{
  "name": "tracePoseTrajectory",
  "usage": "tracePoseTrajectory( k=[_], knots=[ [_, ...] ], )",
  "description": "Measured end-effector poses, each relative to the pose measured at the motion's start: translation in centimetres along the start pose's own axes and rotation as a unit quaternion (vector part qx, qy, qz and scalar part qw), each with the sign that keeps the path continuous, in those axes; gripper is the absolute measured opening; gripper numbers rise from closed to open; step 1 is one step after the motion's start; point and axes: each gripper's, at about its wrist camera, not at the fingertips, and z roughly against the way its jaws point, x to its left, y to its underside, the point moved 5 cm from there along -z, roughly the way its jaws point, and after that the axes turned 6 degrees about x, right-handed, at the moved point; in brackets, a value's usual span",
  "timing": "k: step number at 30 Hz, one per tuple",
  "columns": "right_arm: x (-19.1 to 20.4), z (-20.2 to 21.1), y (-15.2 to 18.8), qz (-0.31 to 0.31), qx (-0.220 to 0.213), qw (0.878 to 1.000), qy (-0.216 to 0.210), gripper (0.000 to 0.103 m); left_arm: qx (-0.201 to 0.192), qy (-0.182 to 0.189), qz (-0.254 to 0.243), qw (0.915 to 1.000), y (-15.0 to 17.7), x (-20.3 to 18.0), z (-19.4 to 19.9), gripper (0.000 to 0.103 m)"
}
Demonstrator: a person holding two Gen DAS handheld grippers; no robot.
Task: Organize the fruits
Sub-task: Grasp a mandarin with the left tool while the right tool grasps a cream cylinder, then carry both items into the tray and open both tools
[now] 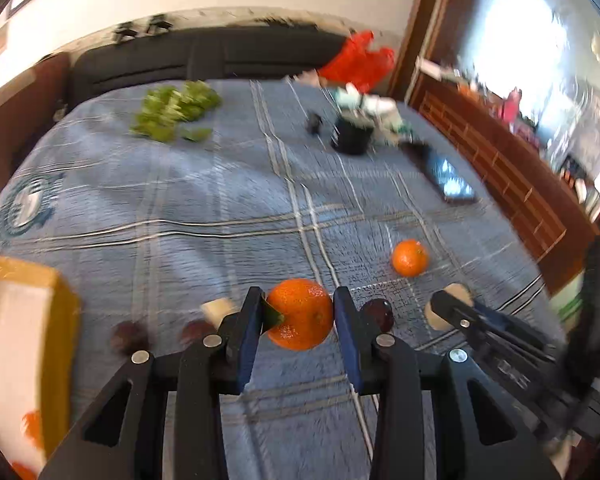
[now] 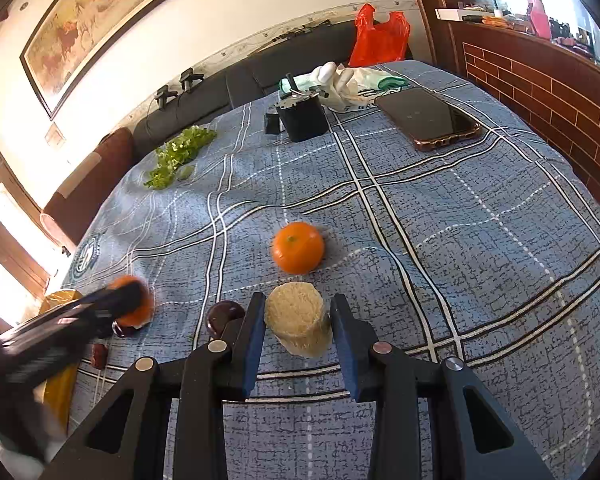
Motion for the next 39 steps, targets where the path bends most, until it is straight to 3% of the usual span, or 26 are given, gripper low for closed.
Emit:
tracePoseTrajectory(
  k=[6,12,15,18,21,26,28,32,39],
  knots=[
    [0.6,0.1,0.1,0.01,-0.007,1.0,0.002,0.035,-0.063,-0.035,0.083,0.994,2.1,6.6,8.6,0.035],
    [1.8,0.5,0.4,0.026,-0.018,0.999,0.013,0.035,-0.089,-0.106,0.168,0.9759,6.4,15.3,14.0,0.035],
    [4.3,1.1,1.1,0.038,-0.004,0.999,-0.01,0.036,-0.095,-0.131,0.207,0.9649,8.3,19.2,15.7,0.035],
    [9.2,2.2,2.2,0.075,0.012,0.995,-0.058,0.036,-0.098,-0.139,0.243,0.9552,9.9,22.0,16.7,0.035],
    [15.4,2.9,3.7,0.125,0.039,0.985,-0.114,0.036,-0.101,-0.15,0.26,0.9486,10.9,23.8,17.2,0.035],
    [25.9,2.3,8.9,0.228,0.105,0.95,-0.186,0.037,-0.097,-0.198,0.275,0.9359,12.5,27.1,17.6,0.035],
    [29.0,1.7,11.1,0.26,0.123,0.937,-0.196,0.037,-0.087,-0.198,0.287,0.9333,13.2,28.1,17.3,0.035],
    [33.3,-0.1,14.8,0.314,0.141,0.921,-0.182,0.037,-0.073,-0.181,0.304,0.9326,14.2,29.7,16.5,0.035],
    [34.7,-0.9,18.1,0.37,0.139,0.908,-0.135,0.037,-0.074,-0.143,0.346,0.9243,15.9,32.0,16.6,0.036]
  ],
)
